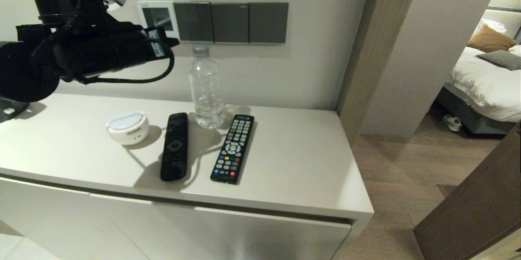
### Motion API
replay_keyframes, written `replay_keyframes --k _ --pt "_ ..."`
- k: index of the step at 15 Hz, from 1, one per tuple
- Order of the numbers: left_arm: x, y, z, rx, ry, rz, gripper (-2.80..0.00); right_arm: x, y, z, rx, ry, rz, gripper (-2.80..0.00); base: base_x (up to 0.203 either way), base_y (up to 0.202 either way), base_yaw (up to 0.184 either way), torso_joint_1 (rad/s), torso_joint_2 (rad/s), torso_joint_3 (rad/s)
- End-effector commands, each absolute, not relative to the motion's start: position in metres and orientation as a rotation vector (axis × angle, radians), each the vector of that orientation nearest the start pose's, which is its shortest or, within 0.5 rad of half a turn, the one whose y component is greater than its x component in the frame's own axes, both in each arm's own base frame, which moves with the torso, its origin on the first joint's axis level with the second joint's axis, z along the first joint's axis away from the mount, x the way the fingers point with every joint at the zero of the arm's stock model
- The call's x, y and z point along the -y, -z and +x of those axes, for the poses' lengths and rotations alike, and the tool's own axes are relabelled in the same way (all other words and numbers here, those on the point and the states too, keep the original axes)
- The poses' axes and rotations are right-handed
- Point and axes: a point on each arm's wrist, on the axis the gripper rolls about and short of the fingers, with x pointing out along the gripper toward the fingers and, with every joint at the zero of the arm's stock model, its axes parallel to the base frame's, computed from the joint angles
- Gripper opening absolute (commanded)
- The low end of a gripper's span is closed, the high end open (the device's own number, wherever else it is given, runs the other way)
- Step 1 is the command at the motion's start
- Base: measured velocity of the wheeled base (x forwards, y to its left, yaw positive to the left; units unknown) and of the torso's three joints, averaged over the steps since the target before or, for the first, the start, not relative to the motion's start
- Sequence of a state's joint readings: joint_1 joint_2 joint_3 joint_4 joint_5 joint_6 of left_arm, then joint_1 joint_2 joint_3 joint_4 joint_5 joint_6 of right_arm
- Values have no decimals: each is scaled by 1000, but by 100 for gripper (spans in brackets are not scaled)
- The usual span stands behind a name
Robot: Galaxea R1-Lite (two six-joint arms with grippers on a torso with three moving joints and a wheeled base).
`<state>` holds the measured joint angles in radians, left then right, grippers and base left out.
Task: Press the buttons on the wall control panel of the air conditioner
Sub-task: Turn on the central air conditioner
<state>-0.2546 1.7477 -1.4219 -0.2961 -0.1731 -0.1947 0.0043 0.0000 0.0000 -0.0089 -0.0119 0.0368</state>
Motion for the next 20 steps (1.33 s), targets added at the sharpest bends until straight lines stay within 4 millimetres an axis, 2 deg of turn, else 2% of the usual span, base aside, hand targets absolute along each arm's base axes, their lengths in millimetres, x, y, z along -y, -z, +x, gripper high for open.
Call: replay_keyframes --k 1,9,20 --pt "89 -303 344 -52 390 -193 -280 0 -76 -23 6 8 37 -280 0 0 0 0 0 0" --pt "93 -287 365 -61 360 -193 -280 0 -76 -23 6 8 37 -280 0 0 0 0 0 0" --pt "91 -287 365 -59 354 -193 -280 0 -76 -23 6 8 37 -280 0 0 0 0 0 0"
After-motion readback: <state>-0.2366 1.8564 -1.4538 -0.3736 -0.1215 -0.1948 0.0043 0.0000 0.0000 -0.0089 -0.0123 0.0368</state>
